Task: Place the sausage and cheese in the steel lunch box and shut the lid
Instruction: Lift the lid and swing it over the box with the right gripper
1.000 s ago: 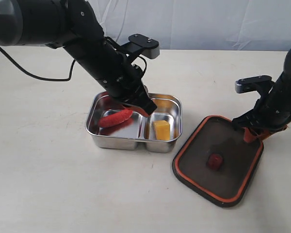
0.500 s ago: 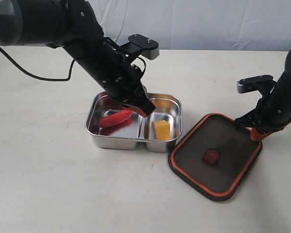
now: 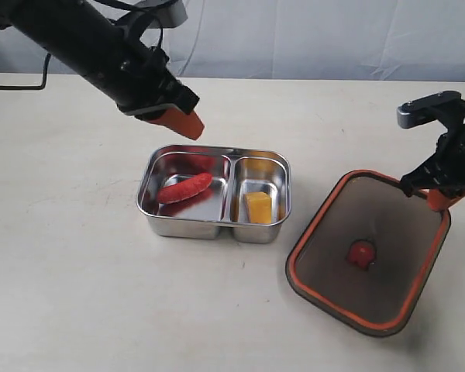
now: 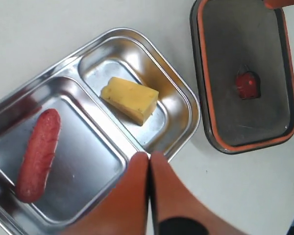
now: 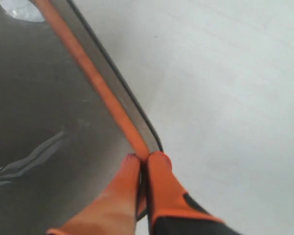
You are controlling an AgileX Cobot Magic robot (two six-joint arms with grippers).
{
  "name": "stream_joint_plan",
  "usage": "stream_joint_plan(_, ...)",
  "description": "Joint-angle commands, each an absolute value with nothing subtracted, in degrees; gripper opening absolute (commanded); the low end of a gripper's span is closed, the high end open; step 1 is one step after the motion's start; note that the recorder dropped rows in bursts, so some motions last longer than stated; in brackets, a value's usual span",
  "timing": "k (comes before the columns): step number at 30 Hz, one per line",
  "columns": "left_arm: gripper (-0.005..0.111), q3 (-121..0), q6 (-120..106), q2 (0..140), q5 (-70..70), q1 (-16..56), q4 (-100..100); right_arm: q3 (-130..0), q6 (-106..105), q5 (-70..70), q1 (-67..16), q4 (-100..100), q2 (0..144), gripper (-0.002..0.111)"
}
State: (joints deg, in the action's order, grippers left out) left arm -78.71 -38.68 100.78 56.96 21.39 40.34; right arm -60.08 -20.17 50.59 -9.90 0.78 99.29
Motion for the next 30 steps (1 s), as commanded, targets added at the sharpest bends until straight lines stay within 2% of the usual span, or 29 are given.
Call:
stream_joint_plan(1,0.000,-78.94,-40.21,100.28,61.39,19.56,43.53,-59.99,-21.52,53.67,-9.74,0.00,93.75,-0.001)
stream_joint_plan(3,0.001,-78.94,-41.73,100.28,62.79,19.03,46.33,-59.99,-21.52,53.77,-9.74,0.00,91.71,-0.001)
stream_joint_plan(6,0.009,-78.94,-44.11,100.28,64.98,18.88,52.01,-59.99,-21.52,53.77,-9.74,0.35,88.70,-0.001)
stream_joint_plan(13,0.049,-78.94,-46.01,100.90,69.96,18.88,57.09,-59.99,-22.93,53.67,-9.74,1.43,83.50,-0.001)
stream_joint_plan(16,0.058,-78.94,-46.01,101.03,69.96,18.88,58.41,-59.99,-26.27,53.29,-9.74,5.75,82.22,-0.001)
stream_joint_plan(30,0.059,-78.94,-47.11,105.56,69.96,18.88,68.96,-59.99,-39.66,50.91,-9.74,20.18,80.83,-0.001)
